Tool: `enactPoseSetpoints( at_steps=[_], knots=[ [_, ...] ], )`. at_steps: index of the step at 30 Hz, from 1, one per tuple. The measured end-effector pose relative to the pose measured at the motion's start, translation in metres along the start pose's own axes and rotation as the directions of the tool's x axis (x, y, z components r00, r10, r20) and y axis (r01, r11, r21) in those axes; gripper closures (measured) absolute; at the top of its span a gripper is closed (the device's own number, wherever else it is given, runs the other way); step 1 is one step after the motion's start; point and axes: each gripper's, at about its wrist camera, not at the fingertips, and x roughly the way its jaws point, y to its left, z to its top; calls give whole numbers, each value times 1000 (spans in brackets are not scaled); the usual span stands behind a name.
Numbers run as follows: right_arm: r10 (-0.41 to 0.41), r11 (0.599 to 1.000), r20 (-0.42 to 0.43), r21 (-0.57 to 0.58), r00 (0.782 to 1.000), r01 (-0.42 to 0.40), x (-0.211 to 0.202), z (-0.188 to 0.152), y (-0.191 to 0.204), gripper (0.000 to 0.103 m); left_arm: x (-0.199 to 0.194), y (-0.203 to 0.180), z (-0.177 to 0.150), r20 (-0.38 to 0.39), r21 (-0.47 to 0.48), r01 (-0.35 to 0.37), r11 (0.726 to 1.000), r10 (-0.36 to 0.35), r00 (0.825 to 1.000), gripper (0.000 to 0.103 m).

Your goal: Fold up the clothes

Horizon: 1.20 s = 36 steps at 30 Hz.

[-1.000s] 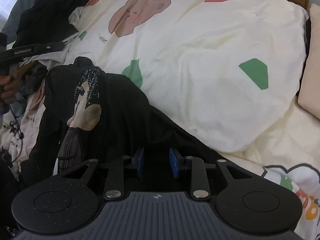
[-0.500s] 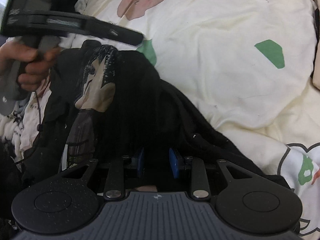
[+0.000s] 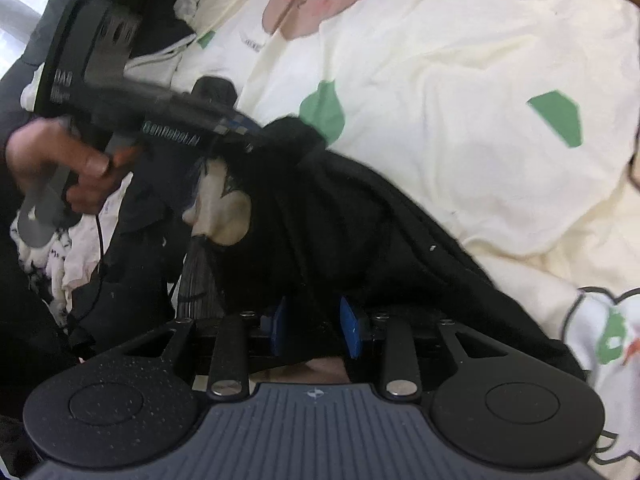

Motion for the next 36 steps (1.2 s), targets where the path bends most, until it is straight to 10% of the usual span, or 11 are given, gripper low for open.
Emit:
enactPoseSetpoints(
  at_steps=[21,36],
  knots=[
    [-165,950,19,-268,986,164,-12,17,-2,61,-26,4,-42,10,-65,55,996,-55,998,87],
    [-196,925,0,-331,981,185,-3,8,-1,61,-22,15,-11,82,-149,134,980,-123,989,48]
  ],
)
